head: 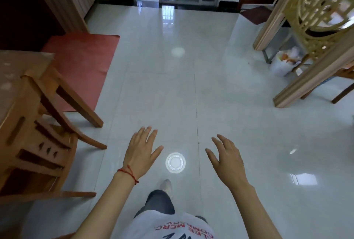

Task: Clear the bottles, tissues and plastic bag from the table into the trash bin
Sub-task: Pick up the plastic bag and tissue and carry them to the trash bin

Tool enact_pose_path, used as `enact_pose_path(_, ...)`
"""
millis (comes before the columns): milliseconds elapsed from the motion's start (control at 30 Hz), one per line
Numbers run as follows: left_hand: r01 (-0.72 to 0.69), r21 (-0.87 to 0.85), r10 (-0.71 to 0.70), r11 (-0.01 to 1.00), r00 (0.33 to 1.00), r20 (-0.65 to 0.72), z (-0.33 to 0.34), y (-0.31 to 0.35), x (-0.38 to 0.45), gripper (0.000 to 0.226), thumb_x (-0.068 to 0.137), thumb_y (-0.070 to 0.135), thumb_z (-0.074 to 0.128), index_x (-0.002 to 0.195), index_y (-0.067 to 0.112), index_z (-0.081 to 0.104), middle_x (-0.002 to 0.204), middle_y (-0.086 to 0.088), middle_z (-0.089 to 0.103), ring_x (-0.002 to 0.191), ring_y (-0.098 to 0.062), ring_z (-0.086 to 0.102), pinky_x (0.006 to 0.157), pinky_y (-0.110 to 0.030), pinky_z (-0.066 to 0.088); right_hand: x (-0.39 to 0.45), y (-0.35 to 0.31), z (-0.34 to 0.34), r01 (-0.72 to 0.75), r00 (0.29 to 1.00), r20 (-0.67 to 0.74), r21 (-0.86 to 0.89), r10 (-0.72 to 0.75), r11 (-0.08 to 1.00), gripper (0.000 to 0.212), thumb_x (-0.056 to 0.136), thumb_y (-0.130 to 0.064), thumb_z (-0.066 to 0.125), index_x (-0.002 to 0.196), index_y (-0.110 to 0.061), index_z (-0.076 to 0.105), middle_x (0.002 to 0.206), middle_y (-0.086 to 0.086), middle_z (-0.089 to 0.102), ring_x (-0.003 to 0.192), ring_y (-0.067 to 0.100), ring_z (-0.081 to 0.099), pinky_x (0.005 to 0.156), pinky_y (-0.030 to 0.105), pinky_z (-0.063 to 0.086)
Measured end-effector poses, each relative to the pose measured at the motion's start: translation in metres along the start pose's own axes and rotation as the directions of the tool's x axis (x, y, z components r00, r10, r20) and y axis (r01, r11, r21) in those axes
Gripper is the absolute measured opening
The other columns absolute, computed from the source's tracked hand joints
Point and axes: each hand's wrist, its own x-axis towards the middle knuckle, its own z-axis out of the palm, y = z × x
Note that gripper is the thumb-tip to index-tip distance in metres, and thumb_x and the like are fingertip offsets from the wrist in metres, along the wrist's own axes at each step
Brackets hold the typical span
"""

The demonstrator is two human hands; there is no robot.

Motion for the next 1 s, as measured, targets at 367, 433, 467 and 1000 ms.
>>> enact_pose_path(367,-0.021,-0.024,0.021,0.999,1.0,-0.024,-0.036,-0.023,0.18,0.091,0.085,0.067,0.001,0.129,0.003,0.048,0.135,-0.021,0.048,0.128,-0.038,0.04,0.104,-0.048,0.028,0.18,-0.012,-0.003,0.012,1.0,-0.013,-0.021,-0.012,1.0,0.043,0.087,-0.031,0.059,0.123,-0.008,0.056,0.133,0.014,0.053,0.123,0.032,0.049,0.098,0.044,0.041)
enact_pose_path(433,-0.005,-0.02,0.004,1.0,1.0,-0.023,-0.036,-0.025,0.212,0.094,0.083,0.069,-0.002,0.131,0.004,0.047,0.137,-0.02,0.045,0.13,-0.037,0.037,0.106,-0.047,0.026,0.215,-0.004,-0.001,0.01,1.0,0.002,-0.041,-0.01,0.999,0.043,0.088,-0.032,0.059,0.123,-0.007,0.056,0.133,0.014,0.053,0.122,0.032,0.05,0.098,0.044,0.041)
enact_pose_path(467,0.006,-0.015,-0.007,1.0,1.0,-0.028,-0.037,-0.027,0.23,0.095,0.083,0.07,-0.003,0.132,0.005,0.046,0.138,-0.019,0.045,0.131,-0.037,0.036,0.107,-0.047,0.026,0.234,0.0,-0.001,0.014,1.0,0.004,-0.049,-0.014,0.999,0.042,0.088,-0.033,0.058,0.122,-0.007,0.056,0.132,0.015,0.054,0.121,0.032,0.05,0.097,0.044,0.041)
enact_pose_path(1000,0.133,-0.039,-0.136,0.99,0.986,-0.1,-0.088,-0.041,0.457,0.094,0.083,0.069,-0.002,0.133,0.005,0.044,0.14,-0.019,0.042,0.131,-0.037,0.035,0.107,-0.046,0.023,0.507,-0.011,-0.018,0.201,0.979,0.056,-0.065,-0.197,0.978,0.043,0.086,-0.036,0.054,0.116,-0.006,0.06,0.124,0.016,0.059,0.113,0.035,0.057,0.089,0.046,0.047)
